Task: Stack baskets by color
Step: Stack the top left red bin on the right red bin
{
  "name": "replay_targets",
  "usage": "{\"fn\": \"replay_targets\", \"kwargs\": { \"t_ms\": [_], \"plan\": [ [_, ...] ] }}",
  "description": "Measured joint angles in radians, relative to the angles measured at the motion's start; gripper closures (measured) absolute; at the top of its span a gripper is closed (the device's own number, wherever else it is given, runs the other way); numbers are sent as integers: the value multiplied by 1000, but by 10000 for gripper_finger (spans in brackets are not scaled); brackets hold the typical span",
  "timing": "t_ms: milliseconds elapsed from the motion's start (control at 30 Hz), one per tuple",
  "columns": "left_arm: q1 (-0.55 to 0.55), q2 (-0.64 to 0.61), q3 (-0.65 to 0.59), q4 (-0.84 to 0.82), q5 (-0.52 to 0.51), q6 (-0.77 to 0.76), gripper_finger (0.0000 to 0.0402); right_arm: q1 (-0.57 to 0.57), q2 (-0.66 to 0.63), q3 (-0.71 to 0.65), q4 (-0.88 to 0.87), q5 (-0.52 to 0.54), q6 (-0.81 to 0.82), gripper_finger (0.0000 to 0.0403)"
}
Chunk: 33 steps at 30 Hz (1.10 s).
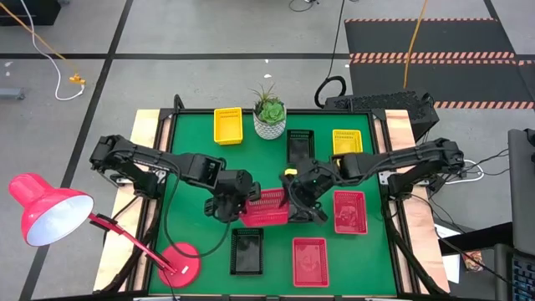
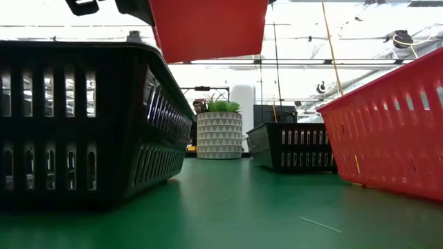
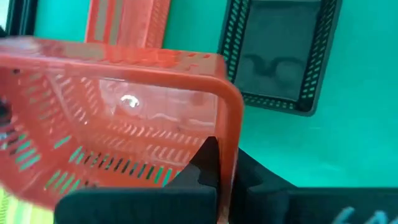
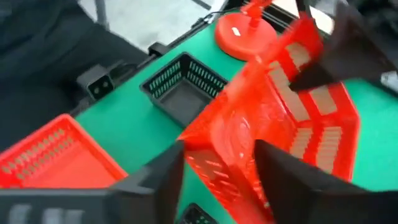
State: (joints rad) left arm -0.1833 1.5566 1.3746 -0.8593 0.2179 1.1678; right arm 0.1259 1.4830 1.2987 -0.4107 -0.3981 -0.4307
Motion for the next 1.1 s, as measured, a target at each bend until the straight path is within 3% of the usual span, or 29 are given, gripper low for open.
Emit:
{"fn": "replay_targets", "kwargs": {
  "t_ms": [100, 167, 333, 567, 667, 833, 1100],
  "plan": [
    [0, 0, 0, 16, -71, -58, 391, 14, 0, 0, -22, -16, -104, 343],
    [1, 1, 0, 45, -111, -119, 373, 17, -1, 0, -42, -21, -152, 383],
    [2, -6, 15, 71, -157, -267, 295, 16, -2, 0, -72, -21, -135, 399],
    [1, -21, 47, 49, -328, -428, 150, 14, -2, 0, -82, 13, -89, 402],
    [4, -35, 47, 12, -436, -593, 111, 13, -2, -2, -181, 92, 3, 402],
    [23, -87, 48, -45, -565, -807, 89, 36, -9, -2, -402, 198, 154, 402],
    [90, -133, 47, -100, -671, -1178, 121, 133, -35, 18, -427, 254, 452, 402]
  ]
}}
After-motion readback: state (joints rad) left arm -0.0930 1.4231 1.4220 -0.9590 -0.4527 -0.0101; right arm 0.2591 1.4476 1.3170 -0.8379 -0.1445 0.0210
